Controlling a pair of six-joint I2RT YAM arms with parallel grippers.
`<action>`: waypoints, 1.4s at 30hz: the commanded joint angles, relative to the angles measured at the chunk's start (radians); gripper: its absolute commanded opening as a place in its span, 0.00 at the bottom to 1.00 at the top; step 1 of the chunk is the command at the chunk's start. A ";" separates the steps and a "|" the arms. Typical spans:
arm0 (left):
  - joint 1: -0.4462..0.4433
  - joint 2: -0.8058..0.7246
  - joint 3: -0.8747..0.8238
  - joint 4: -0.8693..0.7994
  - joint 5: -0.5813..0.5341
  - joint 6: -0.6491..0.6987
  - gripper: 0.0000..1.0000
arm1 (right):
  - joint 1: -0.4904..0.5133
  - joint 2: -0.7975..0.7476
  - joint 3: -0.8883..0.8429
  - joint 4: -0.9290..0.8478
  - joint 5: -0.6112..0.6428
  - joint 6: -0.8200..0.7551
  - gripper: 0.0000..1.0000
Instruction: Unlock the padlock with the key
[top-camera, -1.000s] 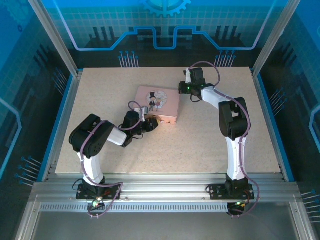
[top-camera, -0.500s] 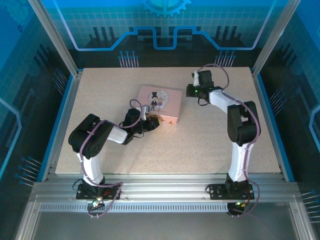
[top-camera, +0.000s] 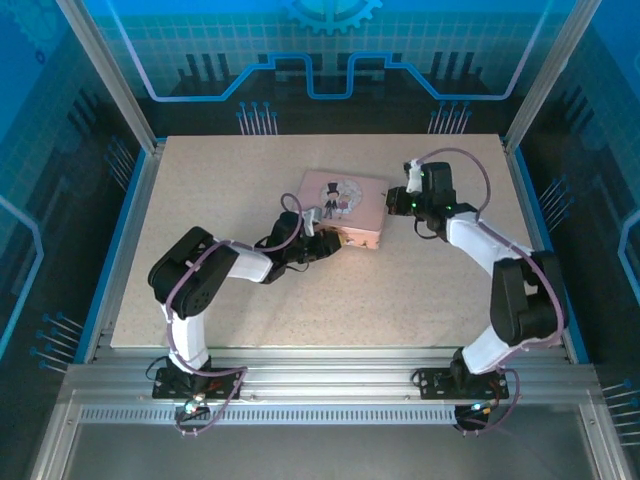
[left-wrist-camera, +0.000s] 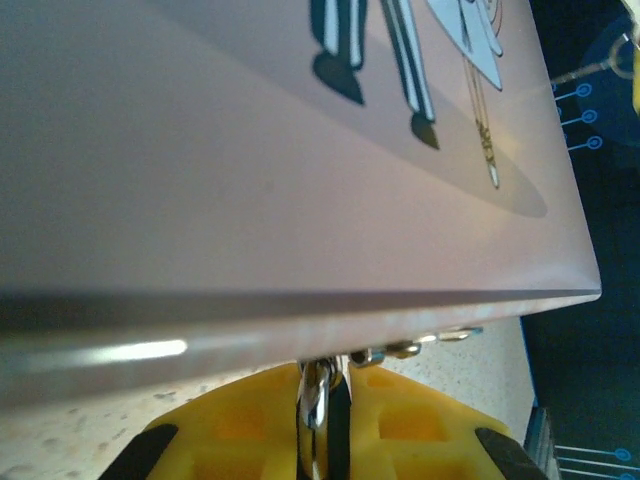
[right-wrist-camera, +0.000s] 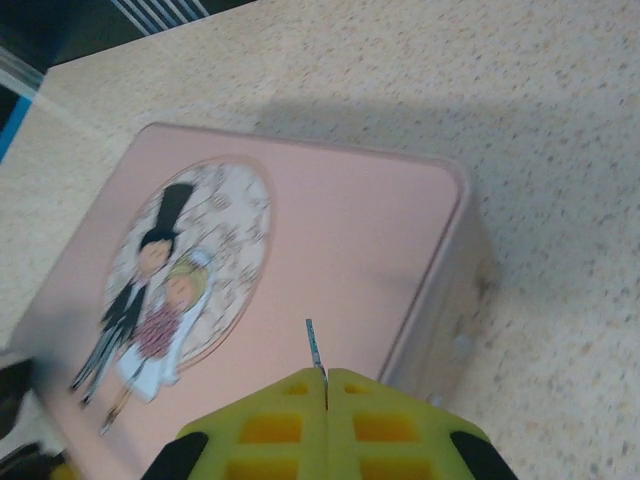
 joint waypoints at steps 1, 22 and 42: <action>-0.010 0.028 0.045 0.034 0.014 -0.111 0.07 | -0.009 -0.106 -0.074 0.022 -0.069 0.024 0.00; -0.056 -0.049 0.236 -0.426 -0.188 -0.143 0.08 | 0.093 -0.430 -0.556 0.349 -0.140 0.332 0.00; -0.064 -0.069 0.279 -0.466 -0.179 -0.191 0.09 | 0.249 -0.306 -0.632 0.721 -0.055 0.724 0.00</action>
